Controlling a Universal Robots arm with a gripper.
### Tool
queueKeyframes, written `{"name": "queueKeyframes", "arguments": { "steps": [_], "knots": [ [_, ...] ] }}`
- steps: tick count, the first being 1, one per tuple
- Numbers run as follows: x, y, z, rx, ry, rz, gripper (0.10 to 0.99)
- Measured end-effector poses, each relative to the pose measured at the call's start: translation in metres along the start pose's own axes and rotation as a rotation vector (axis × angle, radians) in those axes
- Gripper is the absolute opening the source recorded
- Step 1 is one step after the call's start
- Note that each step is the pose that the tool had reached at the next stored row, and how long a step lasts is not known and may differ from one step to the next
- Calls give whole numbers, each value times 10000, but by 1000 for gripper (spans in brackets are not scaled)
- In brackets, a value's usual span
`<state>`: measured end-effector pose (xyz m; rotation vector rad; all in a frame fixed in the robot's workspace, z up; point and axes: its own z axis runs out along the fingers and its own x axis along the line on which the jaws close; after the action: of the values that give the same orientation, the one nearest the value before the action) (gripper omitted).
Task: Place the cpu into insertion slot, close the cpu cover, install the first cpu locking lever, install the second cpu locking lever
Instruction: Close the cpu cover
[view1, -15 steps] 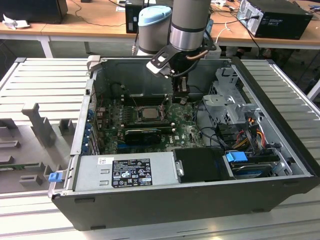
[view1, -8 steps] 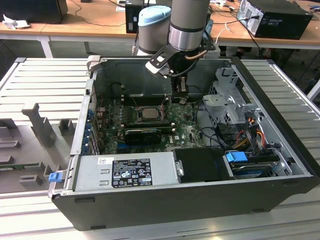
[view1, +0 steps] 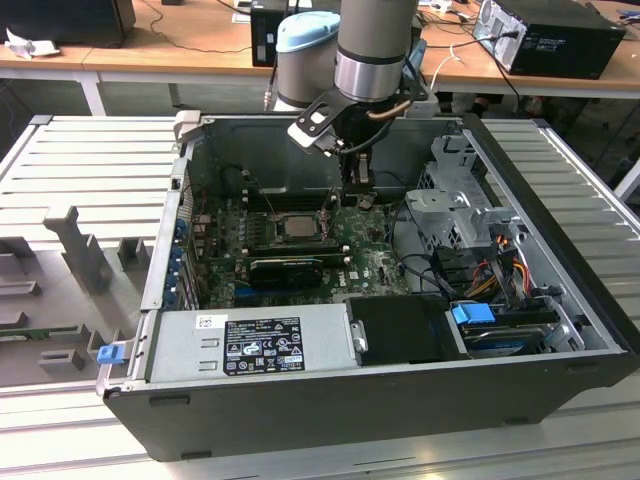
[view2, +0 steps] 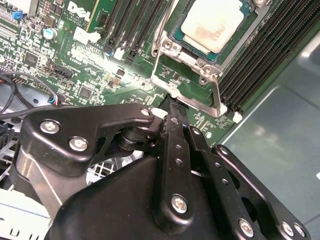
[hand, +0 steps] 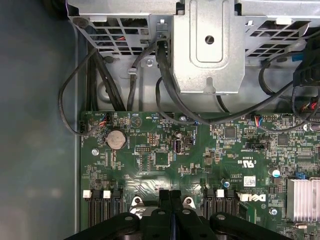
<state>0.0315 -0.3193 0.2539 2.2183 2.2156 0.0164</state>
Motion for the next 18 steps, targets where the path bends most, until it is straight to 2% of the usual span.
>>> {"name": "queueKeyframes", "arguments": {
  "steps": [18],
  "knots": [
    [0,-94,-1,0,0,0,106]
  ]
}}
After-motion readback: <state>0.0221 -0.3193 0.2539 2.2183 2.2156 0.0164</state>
